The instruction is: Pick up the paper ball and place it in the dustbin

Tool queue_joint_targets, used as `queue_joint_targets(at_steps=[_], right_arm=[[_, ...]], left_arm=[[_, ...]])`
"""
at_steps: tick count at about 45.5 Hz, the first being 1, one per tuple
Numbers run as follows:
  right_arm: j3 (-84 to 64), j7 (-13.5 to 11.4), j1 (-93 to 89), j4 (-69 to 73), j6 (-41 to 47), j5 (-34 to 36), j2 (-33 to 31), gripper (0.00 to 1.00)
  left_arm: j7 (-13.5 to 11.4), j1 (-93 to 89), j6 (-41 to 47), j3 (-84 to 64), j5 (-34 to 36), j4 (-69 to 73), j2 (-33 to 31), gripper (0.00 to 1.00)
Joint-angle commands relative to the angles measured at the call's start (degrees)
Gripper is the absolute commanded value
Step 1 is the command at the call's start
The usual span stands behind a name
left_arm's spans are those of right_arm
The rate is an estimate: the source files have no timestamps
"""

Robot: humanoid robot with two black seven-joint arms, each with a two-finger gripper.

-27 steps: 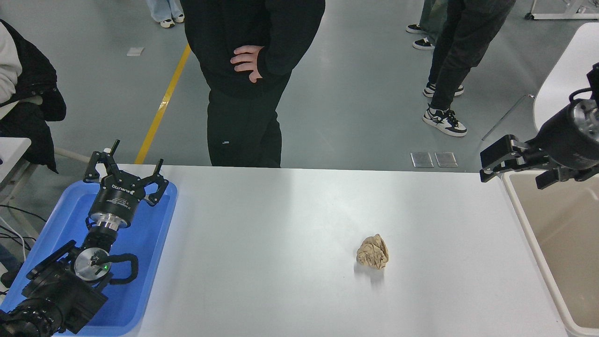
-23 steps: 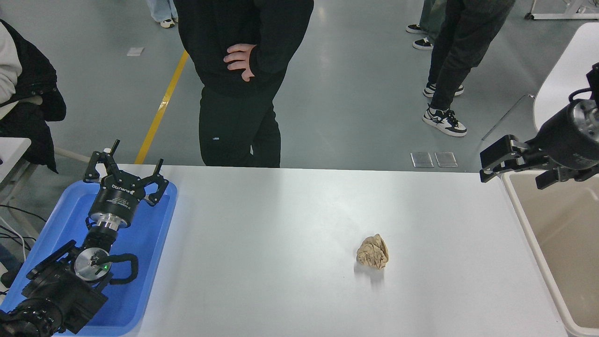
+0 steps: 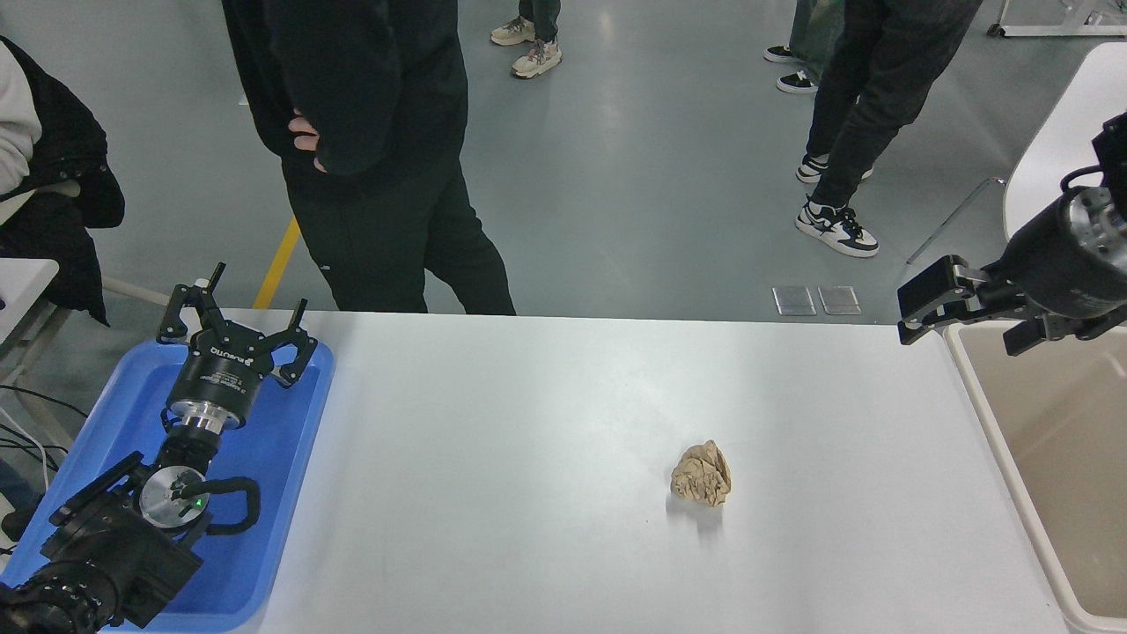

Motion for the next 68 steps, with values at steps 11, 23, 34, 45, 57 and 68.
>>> queue_joint_targets(at_steps=[11, 23, 34, 45, 57, 68], right_arm=[[0.2, 0.0, 0.0, -0.2, -0.1, 0.4, 1.2, 1.0], [0.6, 0.0, -1.6, -1.3, -0.3, 0.4, 2.5, 1.0], [3.2, 0.0, -3.5, -3.3, -0.4, 0.6, 3.9, 1.0], [3.6, 0.0, -3.9, -4.4, -0.3, 0.6, 5.3, 1.0], [8.4, 0.0, -4.1, -6.2, -0.4, 0.6, 5.4, 1.0], [10.3, 0.0, -7.0, -7.7, -0.9, 0.6, 9.2, 1.0]], left_arm=[[0.0, 0.0, 0.0, 0.0, -0.1, 0.0, 0.0, 1.0], [0.0, 0.0, 0.0, 0.0, 0.0, 0.0, 0.0, 1.0], [0.0, 0.0, 0.0, 0.0, 0.0, 0.0, 0.0, 1.0], [0.0, 0.0, 0.0, 0.0, 0.0, 0.0, 0.0, 1.0], [0.0, 0.0, 0.0, 0.0, 0.0, 0.0, 0.0, 1.0], [0.0, 0.0, 0.0, 0.0, 0.0, 0.0, 0.0, 1.0]])
